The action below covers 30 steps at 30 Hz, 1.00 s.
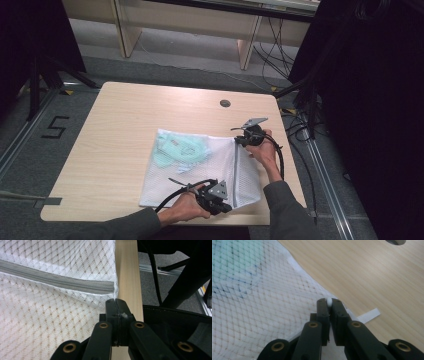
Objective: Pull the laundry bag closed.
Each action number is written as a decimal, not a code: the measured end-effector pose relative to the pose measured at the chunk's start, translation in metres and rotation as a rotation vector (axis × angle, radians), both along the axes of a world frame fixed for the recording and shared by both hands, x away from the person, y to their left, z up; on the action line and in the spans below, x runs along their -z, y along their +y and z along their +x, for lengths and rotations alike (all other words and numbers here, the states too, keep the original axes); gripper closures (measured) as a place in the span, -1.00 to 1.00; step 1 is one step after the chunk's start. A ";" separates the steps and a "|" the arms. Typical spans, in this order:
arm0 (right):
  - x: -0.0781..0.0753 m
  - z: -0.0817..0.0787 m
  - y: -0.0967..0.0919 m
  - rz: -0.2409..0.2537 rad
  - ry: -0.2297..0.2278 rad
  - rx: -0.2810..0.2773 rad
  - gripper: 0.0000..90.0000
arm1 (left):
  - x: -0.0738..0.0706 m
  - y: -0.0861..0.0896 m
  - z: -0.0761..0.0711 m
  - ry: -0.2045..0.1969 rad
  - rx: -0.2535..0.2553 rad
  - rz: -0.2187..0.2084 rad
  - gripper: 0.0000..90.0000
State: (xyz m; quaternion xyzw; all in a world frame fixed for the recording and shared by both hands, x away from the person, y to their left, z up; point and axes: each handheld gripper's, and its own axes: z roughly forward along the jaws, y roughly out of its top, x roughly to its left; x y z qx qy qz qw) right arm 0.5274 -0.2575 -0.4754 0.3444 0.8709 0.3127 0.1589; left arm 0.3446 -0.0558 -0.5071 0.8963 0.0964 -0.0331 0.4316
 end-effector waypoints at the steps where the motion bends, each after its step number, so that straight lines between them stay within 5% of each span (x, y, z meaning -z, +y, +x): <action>1: 0.002 0.001 0.001 0.016 -0.034 0.002 0.92 | -0.001 0.001 0.001 0.004 -0.001 0.000 0.99; 7: 0.003 0.002 0.000 0.015 -0.024 0.010 0.91 | 0.000 0.000 0.002 -0.020 0.009 0.005 0.98; 10: 0.002 0.001 0.002 0.016 -0.028 0.017 0.86 | 0.000 0.000 0.002 0.000 -0.007 -0.002 0.94; 15: 0.001 0.002 0.002 0.024 -0.022 0.064 0.58 | -0.006 0.001 0.002 -0.003 -0.018 -0.021 0.72; 20: -0.003 0.002 0.001 0.055 -0.061 0.071 0.50 | -0.013 0.008 0.008 0.000 -0.047 -0.047 0.43; 21: -0.007 0.001 -0.001 0.041 -0.032 0.067 0.48 | -0.015 0.010 0.009 0.010 -0.063 -0.055 0.40; 22: -0.003 0.002 0.000 0.068 -0.069 0.082 0.48 | -0.017 0.013 0.010 0.008 -0.070 -0.054 0.38; 30: -0.009 -0.004 -0.002 0.081 -0.047 0.097 0.38 | -0.027 0.033 0.015 -0.008 -0.122 -0.056 0.07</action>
